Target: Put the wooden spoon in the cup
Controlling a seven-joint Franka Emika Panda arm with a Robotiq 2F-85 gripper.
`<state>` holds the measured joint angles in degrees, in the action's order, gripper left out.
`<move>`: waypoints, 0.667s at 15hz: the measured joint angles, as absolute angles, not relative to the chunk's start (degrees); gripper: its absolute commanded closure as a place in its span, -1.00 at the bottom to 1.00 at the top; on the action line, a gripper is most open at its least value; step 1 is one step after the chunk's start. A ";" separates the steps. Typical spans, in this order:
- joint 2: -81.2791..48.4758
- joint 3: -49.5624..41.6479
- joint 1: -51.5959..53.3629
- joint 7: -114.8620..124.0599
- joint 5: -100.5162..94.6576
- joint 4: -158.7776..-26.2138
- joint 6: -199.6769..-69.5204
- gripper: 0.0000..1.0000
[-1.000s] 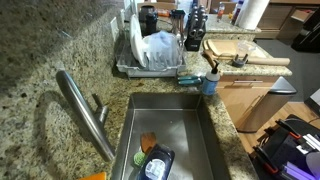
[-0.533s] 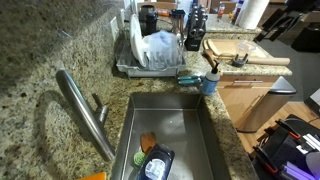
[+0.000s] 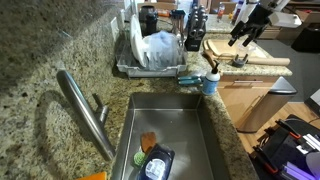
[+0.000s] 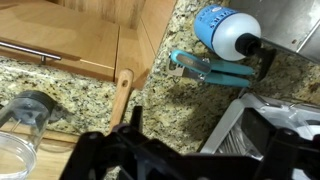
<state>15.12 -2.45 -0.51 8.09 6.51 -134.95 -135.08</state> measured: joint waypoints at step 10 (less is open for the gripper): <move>-1.73 0.41 -5.26 40.71 -21.33 -122.02 -149.57 -1.00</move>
<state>-1.73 0.41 -5.26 40.71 -21.33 -122.02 -149.57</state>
